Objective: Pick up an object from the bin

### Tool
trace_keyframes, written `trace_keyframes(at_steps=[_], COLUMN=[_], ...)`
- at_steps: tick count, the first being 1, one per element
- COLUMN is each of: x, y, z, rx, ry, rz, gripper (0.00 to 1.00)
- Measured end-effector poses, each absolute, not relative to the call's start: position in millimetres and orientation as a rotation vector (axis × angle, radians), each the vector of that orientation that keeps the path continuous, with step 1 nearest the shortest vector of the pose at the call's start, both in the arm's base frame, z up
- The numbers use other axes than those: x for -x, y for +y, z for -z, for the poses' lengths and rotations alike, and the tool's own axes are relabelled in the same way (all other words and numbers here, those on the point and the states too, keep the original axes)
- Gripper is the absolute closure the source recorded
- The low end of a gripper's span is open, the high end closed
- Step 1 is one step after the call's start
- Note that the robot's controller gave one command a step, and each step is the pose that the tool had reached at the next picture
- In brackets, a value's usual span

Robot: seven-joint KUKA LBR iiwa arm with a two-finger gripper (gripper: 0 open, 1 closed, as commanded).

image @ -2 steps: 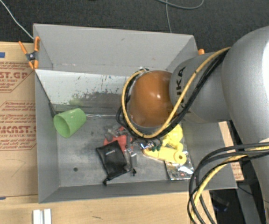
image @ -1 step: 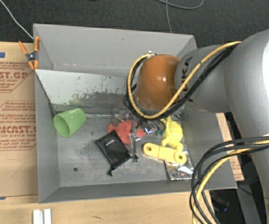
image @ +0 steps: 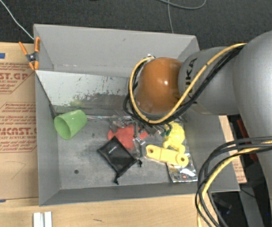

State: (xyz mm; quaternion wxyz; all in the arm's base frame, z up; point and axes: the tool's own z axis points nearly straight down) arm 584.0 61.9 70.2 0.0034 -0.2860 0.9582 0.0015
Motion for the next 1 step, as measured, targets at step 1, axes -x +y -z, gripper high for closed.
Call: trace_keyframes(at_steps=[1], x=[-590.6], y=[60.1], z=[-71.0], rx=[0.527], ry=[3.087], rz=[-0.006], gripper=[1.00])
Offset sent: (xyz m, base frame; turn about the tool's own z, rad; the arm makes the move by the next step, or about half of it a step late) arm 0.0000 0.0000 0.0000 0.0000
